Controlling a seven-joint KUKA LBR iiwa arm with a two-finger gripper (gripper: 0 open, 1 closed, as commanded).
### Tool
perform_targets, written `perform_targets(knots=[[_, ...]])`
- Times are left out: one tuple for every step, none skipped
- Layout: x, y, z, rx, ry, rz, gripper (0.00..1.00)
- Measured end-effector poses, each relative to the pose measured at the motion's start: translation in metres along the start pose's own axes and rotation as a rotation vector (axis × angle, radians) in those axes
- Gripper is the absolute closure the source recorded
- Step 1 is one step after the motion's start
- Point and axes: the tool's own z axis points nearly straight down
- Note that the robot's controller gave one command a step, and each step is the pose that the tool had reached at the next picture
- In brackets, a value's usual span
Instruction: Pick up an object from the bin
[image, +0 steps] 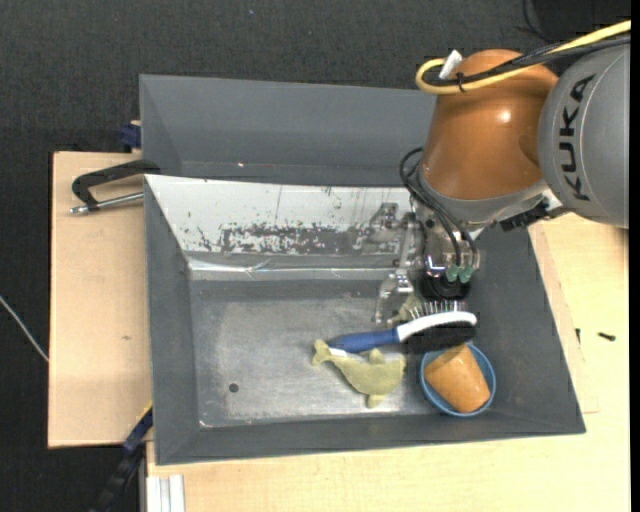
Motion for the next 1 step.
perform_targets(knots=[[0.0538, -0.0081, 0.1271, 0.0, 0.009, -0.304, 0.0]])
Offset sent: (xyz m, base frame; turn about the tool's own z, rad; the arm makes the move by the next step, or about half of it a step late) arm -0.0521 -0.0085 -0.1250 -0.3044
